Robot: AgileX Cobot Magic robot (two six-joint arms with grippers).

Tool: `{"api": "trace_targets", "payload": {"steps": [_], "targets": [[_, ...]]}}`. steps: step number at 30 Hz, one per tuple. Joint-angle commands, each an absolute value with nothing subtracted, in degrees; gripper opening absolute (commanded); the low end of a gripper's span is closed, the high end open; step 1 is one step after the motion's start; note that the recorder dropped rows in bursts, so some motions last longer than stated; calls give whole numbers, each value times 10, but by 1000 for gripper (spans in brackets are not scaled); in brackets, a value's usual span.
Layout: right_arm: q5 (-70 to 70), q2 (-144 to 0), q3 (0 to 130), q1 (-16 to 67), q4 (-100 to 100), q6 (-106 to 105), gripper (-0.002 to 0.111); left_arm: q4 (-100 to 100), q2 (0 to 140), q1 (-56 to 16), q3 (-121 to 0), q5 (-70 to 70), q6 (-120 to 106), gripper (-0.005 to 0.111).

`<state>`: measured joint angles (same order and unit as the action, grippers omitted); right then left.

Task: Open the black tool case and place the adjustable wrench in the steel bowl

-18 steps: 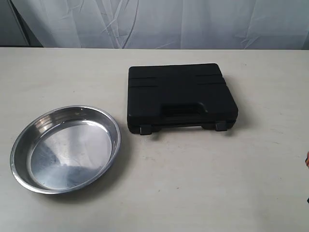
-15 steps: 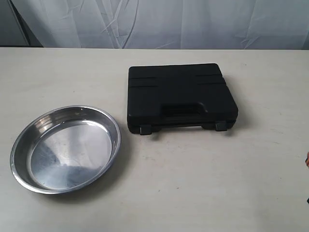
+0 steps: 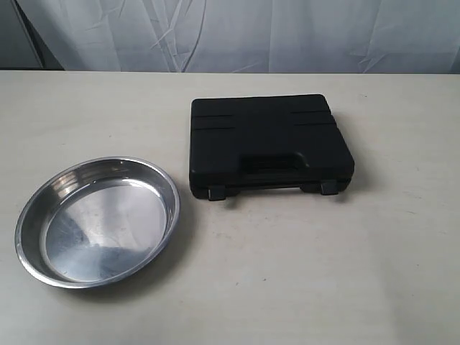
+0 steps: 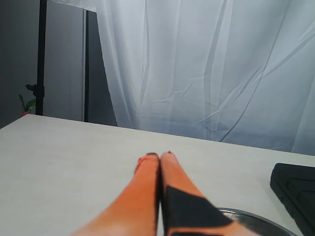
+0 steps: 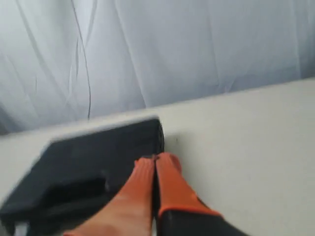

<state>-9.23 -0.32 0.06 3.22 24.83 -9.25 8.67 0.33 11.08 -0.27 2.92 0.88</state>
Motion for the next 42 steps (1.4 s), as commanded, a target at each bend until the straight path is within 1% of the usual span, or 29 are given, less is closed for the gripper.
{"api": "trace_targets", "payload": {"steps": [1,2,3,4,5,6,7,9,10,13,16,17,18,20,21,22,25,28,31,34,36,38,40,42], "targets": [[143,0,0,34,379,-60,-1,87,0,107,0,25,9,0],[190,0,0,34,403,-59,-1,87,0,107,0,25,9,0],[272,0,0,34,436,-47,-1,87,0,107,0,25,9,0],[298,0,0,34,455,0,-1,87,0,107,0,25,9,0],[290,0,0,34,514,169,-1,87,0,107,0,25,9,0],[271,0,0,34,530,247,-1,87,0,107,0,25,9,0],[212,0,0,34,525,316,-1,87,0,107,0,25,9,0],[133,0,0,34,485,317,-1,87,0,107,0,25,9,0],[125,0,0,34,480,317,-1,87,0,107,0,25,9,0],[185,0,0,34,482,315,-1,87,0,107,0,25,9,0],[188,0,32,34,462,350,-1,87,0,107,0,25,9,0],[196,0,47,34,430,350,-1,87,0,107,0,25,9,0],[224,0,89,34,331,337,-1,87,0,107,0,25,9,0],[249,-16,133,34,224,251,-1,87,0,107,0,25,9,0],[238,-36,162,34,188,200,-1,87,0,107,0,25,9,0],[213,-56,187,34,177,163,-1,87,0,107,0,25,9,0],[75,-157,291,34,177,38,-1,87,0,107,0,25,9,0],[-111,-311,407,34,165,-62,-1,87,0,107,0,25,9,0],[-340,-485,549,34,156,-179,-1,87,0,102,0,25,9,0],[-494,-645,664,35,166,-280,-1,87,0,89,0,25,9,0],[-547,-729,720,43,210,-331,-1,87,0,80,0,25,9,0],[-580,-804,752,72,239,-411,-1,87,0,73,0,25,9,0],[-588,-866,767,116,228,-459,-1,87,0,68,0,25,9,0],[-583,-911,769,157,183,-461,-1,87,0,65,0,25,9,0]]}}
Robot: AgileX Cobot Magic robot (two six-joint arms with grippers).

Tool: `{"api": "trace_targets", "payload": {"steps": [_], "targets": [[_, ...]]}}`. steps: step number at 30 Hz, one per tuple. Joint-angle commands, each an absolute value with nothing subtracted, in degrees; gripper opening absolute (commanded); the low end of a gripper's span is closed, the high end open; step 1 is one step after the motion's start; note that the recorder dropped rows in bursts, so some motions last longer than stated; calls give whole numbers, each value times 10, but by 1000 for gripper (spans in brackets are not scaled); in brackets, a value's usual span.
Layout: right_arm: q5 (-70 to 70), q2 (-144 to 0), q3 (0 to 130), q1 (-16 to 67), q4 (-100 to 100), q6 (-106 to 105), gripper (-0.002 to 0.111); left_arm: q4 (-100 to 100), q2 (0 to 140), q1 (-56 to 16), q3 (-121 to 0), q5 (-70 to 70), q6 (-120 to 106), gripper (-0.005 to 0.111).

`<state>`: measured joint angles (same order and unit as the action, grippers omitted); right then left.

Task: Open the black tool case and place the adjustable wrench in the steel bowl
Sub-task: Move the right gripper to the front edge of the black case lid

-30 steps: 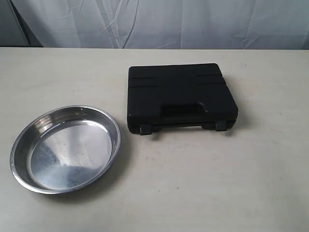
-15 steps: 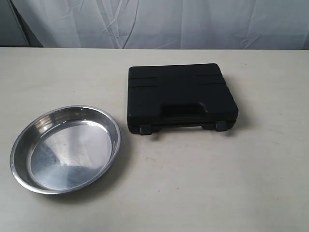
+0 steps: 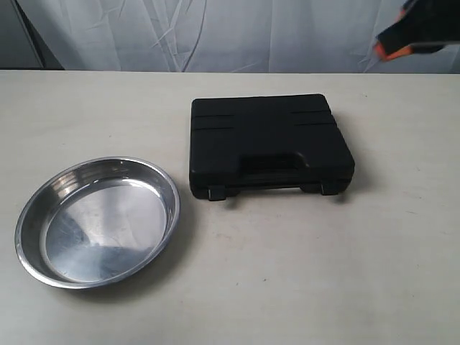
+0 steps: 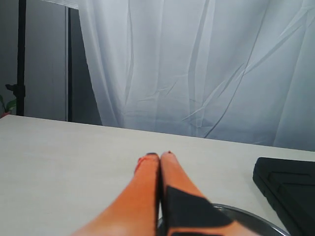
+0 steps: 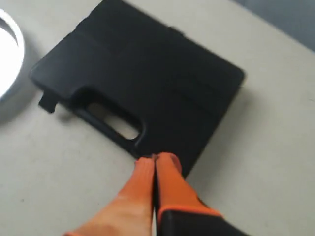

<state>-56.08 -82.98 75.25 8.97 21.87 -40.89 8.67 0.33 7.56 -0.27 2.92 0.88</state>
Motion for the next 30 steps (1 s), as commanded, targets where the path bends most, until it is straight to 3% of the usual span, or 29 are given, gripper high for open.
{"api": "trace_targets", "payload": {"steps": [1,11,19,30], "targets": [[-583,-934,769,180,151,-461,-1,87,0,62,0,25,9,0],[-536,-1039,769,284,75,-455,2,87,0,55,0,28,9,0],[-488,-1082,769,293,51,-459,54,87,0,55,0,28,9,0],[-488,-1111,769,293,51,-467,50,87,0,55,0,28,9,0]]}}
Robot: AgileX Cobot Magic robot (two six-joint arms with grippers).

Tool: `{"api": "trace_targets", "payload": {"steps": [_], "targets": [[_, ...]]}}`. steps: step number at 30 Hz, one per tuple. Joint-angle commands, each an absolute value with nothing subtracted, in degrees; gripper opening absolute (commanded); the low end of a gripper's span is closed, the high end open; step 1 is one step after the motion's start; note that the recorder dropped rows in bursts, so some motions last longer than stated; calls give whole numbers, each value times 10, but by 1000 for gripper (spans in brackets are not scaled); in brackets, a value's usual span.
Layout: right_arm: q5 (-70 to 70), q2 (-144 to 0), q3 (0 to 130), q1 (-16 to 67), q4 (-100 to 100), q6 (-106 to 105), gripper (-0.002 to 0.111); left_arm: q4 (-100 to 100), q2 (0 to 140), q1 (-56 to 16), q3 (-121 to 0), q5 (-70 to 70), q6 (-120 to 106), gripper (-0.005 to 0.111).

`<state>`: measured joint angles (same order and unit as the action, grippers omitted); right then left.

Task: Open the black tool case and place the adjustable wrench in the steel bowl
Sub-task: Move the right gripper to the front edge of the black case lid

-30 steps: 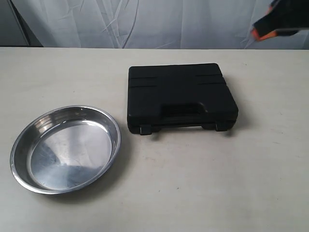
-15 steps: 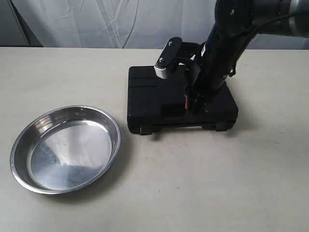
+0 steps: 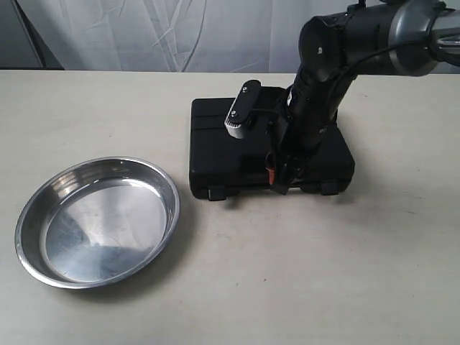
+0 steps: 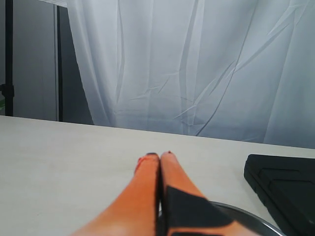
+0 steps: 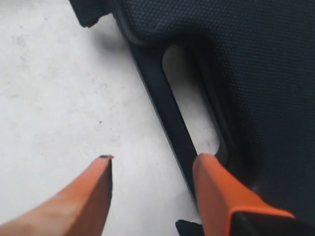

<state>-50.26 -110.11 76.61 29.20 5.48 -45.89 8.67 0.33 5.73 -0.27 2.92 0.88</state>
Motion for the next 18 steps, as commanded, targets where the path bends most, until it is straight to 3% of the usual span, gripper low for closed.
{"api": "trace_targets", "payload": {"steps": [1,12,14,18], "targets": [[-482,-1117,769,293,51,-467,50,87,0,55,0,28,9,0],[-429,-1173,769,293,45,-467,47,87,0,55,0,28,9,0],[-427,-1178,769,293,45,-467,40,87,0,55,0,28,9,0],[-445,-1184,769,293,45,-467,8,87,0,55,0,28,9,0]]}}
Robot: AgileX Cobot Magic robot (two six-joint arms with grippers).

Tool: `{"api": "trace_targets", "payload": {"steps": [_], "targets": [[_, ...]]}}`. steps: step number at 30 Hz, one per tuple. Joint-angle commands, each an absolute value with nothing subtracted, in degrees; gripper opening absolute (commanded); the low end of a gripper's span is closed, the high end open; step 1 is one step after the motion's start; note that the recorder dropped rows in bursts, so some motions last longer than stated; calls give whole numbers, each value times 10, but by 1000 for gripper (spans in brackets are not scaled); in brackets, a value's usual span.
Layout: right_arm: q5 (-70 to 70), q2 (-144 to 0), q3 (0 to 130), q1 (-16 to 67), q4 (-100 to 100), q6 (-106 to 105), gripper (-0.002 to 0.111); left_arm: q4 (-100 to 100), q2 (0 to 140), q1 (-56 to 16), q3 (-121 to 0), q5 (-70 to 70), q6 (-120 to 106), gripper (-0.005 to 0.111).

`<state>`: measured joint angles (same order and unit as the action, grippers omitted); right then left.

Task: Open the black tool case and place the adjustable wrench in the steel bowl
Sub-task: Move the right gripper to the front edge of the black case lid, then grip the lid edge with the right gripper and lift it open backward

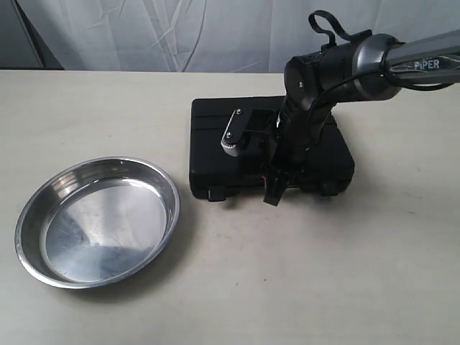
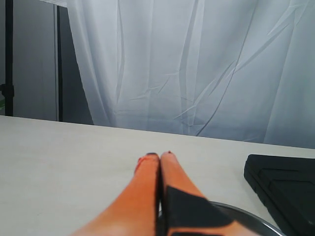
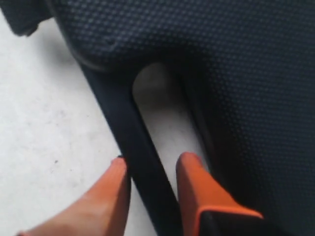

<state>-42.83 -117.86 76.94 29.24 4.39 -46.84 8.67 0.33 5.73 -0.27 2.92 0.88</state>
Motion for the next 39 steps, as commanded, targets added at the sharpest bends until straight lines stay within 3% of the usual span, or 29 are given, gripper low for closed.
{"api": "trace_targets", "payload": {"steps": [1,12,26,39], "targets": [[-449,-1184,769,293,45,-467,-2,87,0,55,0,28,9,0],[-537,-1139,769,293,46,-466,-1,87,0,55,0,26,9,0],[-503,-1055,772,293,43,-465,-1,87,0,55,0,26,9,0],[-537,-1046,872,276,9,-310,-1,87,0,55,0,26,9,0]]}}
